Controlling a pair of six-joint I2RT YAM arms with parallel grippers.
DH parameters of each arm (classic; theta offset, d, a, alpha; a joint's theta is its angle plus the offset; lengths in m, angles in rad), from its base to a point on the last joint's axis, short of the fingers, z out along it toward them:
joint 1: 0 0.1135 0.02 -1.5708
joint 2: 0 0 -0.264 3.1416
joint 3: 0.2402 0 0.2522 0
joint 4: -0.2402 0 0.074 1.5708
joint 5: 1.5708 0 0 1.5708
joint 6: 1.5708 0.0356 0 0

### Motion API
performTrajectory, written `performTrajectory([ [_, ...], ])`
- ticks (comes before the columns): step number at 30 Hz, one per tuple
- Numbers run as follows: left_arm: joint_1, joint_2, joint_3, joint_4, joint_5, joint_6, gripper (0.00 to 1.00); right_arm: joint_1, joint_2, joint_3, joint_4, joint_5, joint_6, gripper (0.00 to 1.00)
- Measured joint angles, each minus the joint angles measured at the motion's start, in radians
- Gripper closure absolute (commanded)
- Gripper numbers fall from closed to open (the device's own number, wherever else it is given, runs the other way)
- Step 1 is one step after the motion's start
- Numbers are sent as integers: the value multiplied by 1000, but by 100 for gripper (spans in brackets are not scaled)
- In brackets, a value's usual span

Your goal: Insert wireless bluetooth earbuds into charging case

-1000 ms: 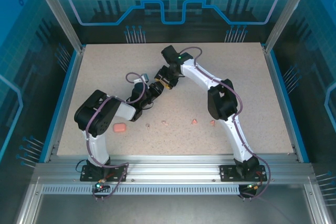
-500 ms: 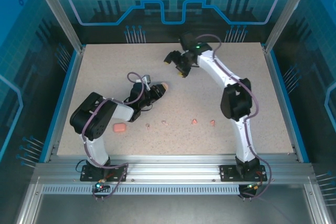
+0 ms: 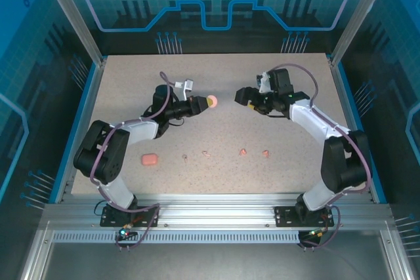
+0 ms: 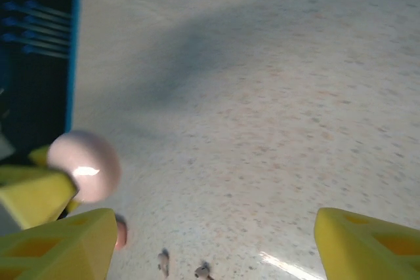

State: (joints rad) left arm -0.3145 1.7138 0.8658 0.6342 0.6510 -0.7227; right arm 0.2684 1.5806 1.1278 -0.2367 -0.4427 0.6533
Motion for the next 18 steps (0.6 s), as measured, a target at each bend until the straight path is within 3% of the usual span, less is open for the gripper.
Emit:
performTrajectory([
  [8,2,26,90,-111,130,53,100,55,8,-6,160,-188,-83,22],
  [18,2,39,97,-132,158,53,100,91,101,57,169,-212,-110,25],
])
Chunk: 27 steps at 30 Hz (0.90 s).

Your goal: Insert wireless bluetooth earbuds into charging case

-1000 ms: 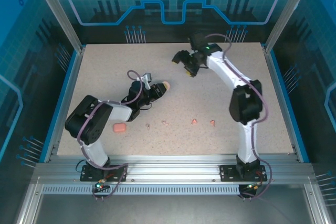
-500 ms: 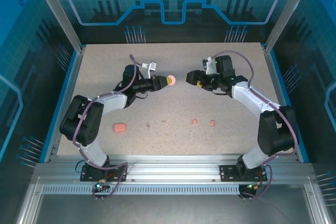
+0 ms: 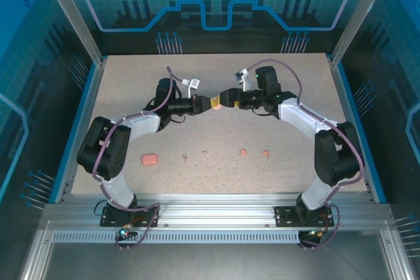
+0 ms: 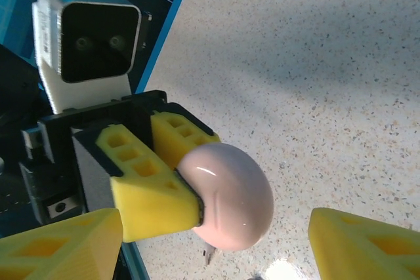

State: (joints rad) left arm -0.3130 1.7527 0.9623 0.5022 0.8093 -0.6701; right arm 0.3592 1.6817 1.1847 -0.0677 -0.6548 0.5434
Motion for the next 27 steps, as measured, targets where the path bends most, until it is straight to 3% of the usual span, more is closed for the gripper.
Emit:
performTrajectory([
  [27,3,-16,0,3,0,0,100,-72,105,-43,-21,71,-13,32],
])
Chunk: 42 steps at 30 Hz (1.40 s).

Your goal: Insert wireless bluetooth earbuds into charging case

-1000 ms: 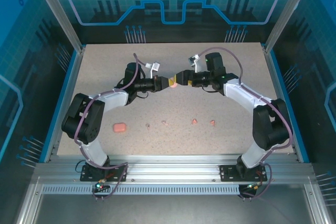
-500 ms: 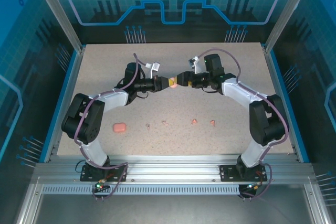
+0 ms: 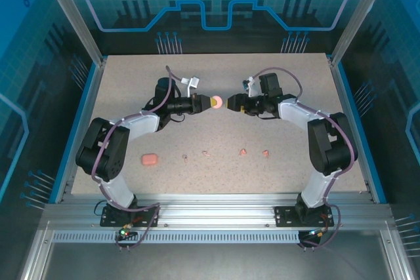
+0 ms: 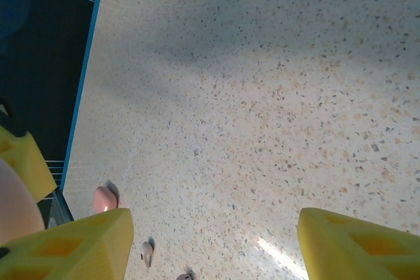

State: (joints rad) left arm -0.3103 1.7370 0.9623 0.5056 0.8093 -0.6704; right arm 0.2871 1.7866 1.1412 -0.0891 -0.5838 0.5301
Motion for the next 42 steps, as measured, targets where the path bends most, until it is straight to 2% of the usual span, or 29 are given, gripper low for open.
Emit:
performTrajectory([
  [15,0,-1,0,0,0,0,100,19,-141,-26,-14,-8,19,31],
  [26,0,-1,0,1,0,0,100,73,-131,31,-15,-6,31,31],
  [42,1,-1,-4,-8,-38,-3,100,76,-39,44,16,-8,31,33],
])
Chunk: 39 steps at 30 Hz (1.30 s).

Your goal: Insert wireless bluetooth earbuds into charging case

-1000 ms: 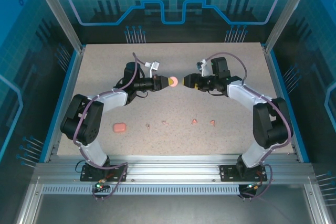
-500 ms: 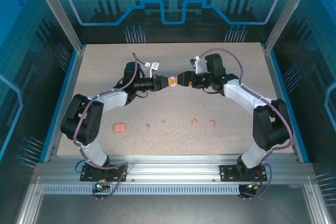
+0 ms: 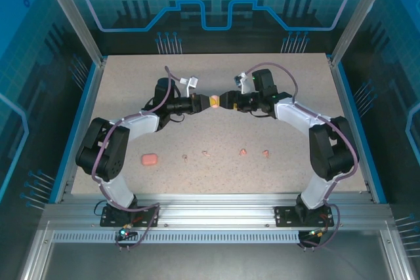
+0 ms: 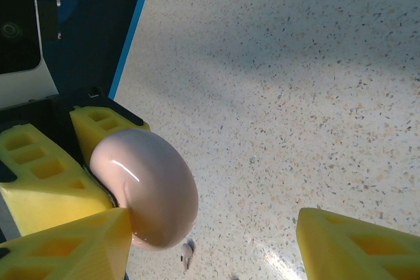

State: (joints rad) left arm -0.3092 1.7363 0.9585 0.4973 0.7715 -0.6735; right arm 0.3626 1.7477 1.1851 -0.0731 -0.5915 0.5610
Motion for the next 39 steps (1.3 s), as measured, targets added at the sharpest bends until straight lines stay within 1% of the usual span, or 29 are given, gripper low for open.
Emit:
performTrajectory([
  [5,3,0,-13,1,-8,0,100,-5,16,0,3,-2,-1,33],
  [10,1,-12,-14,34,10,-5,100,-14,22,-1,-29,35,-5,33],
  [19,-1,-17,-20,53,11,-8,100,-21,22,-3,-31,29,-5,33],
  [30,-1,-17,-26,108,12,-11,100,-30,-56,-11,-70,27,-5,34],
  [35,-2,-17,-26,125,12,-28,100,-30,-72,-11,-69,26,-1,37],
  [39,-2,-17,-26,132,12,-34,100,-30,-72,-11,-68,26,6,42],
])
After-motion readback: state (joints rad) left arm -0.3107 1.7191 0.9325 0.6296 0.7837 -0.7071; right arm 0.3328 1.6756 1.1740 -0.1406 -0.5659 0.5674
